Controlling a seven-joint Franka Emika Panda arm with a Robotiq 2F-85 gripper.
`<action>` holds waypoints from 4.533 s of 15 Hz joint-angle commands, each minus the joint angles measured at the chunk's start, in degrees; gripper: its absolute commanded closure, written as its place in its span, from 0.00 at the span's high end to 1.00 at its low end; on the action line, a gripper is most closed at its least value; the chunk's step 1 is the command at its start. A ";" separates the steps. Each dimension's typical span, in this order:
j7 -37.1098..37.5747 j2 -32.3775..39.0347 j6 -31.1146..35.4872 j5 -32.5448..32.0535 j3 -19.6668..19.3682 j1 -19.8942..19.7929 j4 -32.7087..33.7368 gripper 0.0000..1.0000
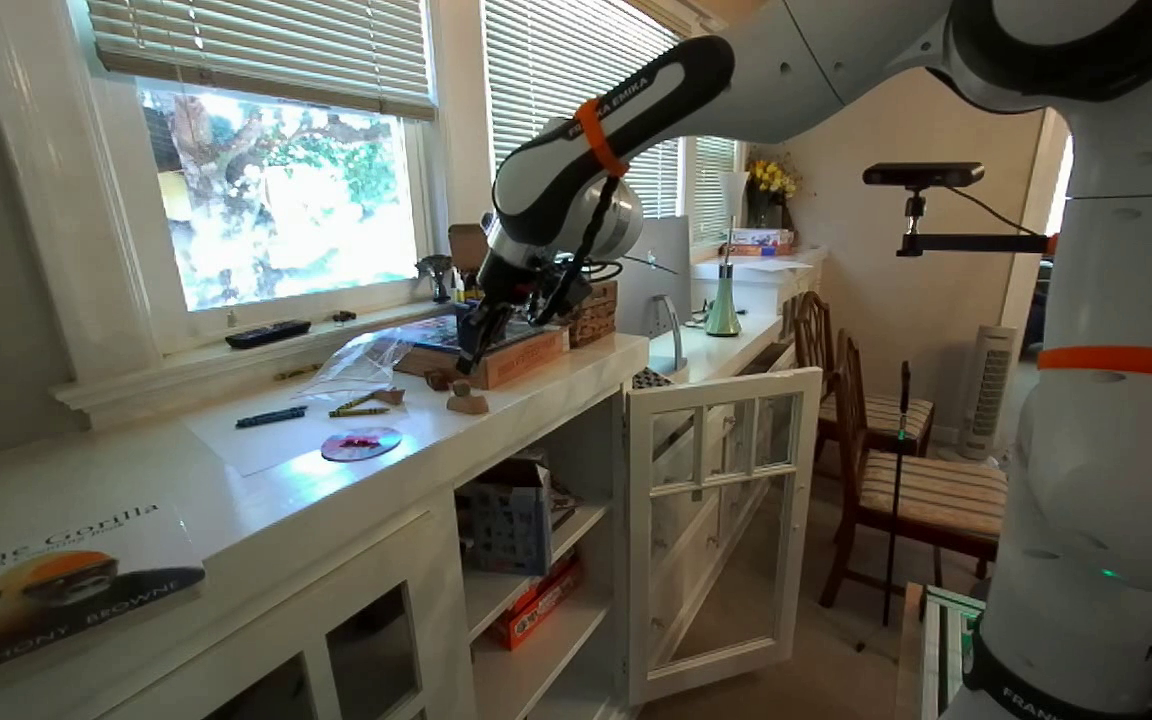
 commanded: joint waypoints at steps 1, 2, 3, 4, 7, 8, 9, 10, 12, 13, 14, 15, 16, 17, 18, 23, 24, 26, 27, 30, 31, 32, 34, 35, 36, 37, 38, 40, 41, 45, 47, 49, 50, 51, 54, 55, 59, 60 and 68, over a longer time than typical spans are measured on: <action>1.00 1.43 1.52 1.01 -0.51 1.01 0.25 0.06; 1.34 1.75 1.72 0.90 -0.48 1.02 0.40 0.06; 1.58 2.12 2.04 0.90 -0.43 1.00 0.56 0.06; 1.72 2.38 2.33 0.95 -0.36 0.95 0.63 0.06; 1.91 2.91 3.10 1.14 -0.14 0.87 1.08 0.06; 1.95 2.94 3.32 1.20 -0.08 0.87 1.09 0.06; 1.95 3.00 3.56 1.27 -0.01 0.87 1.11 0.06; 2.00 3.08 3.69 1.29 0.04 0.88 1.16 0.06; 2.10 3.33 3.93 1.38 0.15 0.86 1.32 0.06; 2.15 3.43 3.91 1.41 0.19 0.83 1.44 0.06; 2.19 3.52 3.98 1.45 0.25 0.80 1.53 0.06; 2.16 3.58 4.00 1.53 0.29 0.76 1.58 0.06; 2.27 3.63 3.99 1.49 0.31 0.74 1.64 0.06; 2.35 3.69 3.99 1.44 0.32 0.71 1.72 0.06; 2.46 3.69 4.01 1.39 0.33 0.68 1.74 0.06; 2.80 3.53 4.15 1.30 0.33 0.63 1.60 0.06; 2.79 3.49 4.09 1.29 0.34 0.63 1.58 0.06; 2.79 3.43 4.05 1.27 0.33 0.62 1.54 0.06; 2.78 3.37 4.01 1.25 0.32 0.61 1.49 0.06; 2.84 3.25 3.98 1.18 0.27 0.57 1.37 0.06; 2.82 3.20 3.98 1.19 0.26 0.56 1.33 0.06; 2.80 3.18 3.97 1.17 0.26 0.56 1.32 0.06; 2.84 3.17 3.94 1.02 0.23 0.56 1.29 0.06; 2.94 3.14 3.92 0.86 0.21 0.57 1.26 0.12; 3.11 3.14 3.83 0.75 0.19 0.59 1.29 0.48; 3.12 3.13 3.74 0.79 0.19 0.58 1.32 0.49; 3.06 3.11 3.76 0.86 0.19 0.57 1.29 0.55; 3.10 3.01 3.82 0.90 0.19 0.56 1.27 0.69; 3.21 2.95 3.83 0.79 0.19 0.59 1.26 0.78; 5.70 1.97 1.62 0.25 0.04 0.67 1.25 1.00; 7.90 0.74 -0.47 -1.41 -0.18 0.84 1.00 1.00; 10.66 -0.67 -3.24 -3.38 -0.42 1.09 0.80 1.00; 12.05 -1.35 -4.96 -4.29 -0.51 1.20 0.87 1.00; 14.05 -2.17 -6.55 -5.63 -0.60 1.35 0.82 1.00; 19.47 -5.19 -11.16 -8.65 -0.72 1.69 0.31 1.00; 21.09 -6.45 -13.13 -9.04 -0.70 1.86 0.09 1.00; 26.11 -10.43 -19.17 -9.03 -0.61 2.56 -0.63 1.00; 26.78 -11.34 -20.67 -8.60 -0.61 2.79 -0.72 1.00; 27.47 -13.91 -24.40 -8.12 -0.90 3.86 -0.29 1.00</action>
